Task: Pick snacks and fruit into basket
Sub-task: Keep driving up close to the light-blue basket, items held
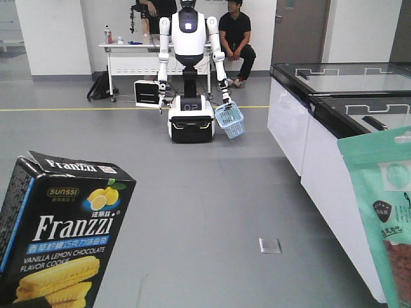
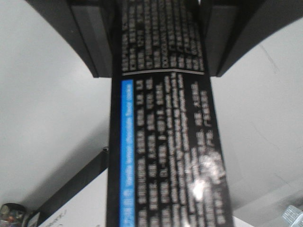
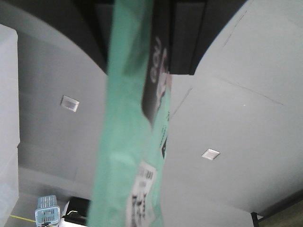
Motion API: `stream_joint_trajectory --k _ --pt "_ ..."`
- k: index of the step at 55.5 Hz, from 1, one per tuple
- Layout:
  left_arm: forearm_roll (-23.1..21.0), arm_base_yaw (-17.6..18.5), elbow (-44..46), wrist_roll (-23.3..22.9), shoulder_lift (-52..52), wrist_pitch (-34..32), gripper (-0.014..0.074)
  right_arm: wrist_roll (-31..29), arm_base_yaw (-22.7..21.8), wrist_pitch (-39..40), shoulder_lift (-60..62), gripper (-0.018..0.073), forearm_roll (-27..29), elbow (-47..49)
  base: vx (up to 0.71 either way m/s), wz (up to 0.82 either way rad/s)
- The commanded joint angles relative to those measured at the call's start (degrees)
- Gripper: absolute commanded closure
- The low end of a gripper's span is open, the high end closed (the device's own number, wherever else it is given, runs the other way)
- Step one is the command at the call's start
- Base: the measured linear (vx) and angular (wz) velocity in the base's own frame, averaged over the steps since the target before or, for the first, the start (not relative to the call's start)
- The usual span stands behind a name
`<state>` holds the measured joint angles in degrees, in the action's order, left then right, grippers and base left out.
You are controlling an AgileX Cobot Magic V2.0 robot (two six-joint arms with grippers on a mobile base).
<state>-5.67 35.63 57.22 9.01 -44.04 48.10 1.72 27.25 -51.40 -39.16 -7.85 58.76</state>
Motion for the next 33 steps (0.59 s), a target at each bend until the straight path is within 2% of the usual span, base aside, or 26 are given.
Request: stream_joint_trajectory --k 1,33 --pt "-0.7 0.2 2.1 -0.1 0.4 -5.1 0.0556 -0.7 0.1 5.1 0.0 0.0566 -0.9 1.9 0.43 0.15" --pt "-0.7 0.2 2.1 -0.1 0.4 -5.1 0.0556 -0.7 0.1 5.1 0.0 0.0566 -0.9 1.9 0.45 0.07"
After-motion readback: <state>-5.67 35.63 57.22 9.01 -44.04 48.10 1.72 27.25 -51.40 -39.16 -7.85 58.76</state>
